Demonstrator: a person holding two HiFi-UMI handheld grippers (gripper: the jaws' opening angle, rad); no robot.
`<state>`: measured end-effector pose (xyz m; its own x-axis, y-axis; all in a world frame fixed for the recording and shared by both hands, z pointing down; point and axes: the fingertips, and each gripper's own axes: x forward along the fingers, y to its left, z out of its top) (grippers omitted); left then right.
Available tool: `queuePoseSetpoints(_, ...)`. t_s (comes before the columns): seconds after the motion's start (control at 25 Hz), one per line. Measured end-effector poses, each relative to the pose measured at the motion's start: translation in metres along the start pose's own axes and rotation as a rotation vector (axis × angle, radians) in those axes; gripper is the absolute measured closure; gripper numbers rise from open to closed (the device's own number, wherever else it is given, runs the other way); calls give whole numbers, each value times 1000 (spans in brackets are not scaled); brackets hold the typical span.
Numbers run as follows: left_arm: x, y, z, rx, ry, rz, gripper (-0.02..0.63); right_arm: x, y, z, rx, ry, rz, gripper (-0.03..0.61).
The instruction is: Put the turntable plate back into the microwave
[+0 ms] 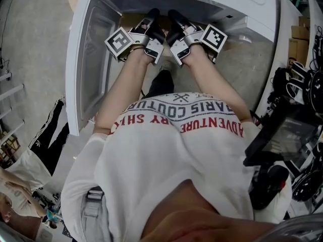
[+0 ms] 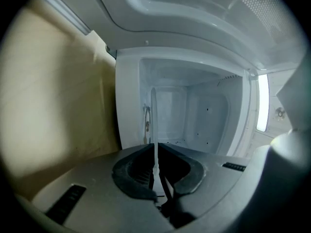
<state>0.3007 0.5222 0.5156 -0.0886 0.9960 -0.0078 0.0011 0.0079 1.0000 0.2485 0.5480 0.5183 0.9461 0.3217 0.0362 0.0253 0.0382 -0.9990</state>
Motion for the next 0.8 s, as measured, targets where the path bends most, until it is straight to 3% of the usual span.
queuePoseSetpoints(0.6, 11, 22, 17, 39, 4, 71, 591, 20, -19, 12, 4, -7, -37, 561)
queuePoseSetpoints(0.8, -10, 27, -3, 36, 11, 79, 591, 4, -13, 3, -3, -2, -19, 561)
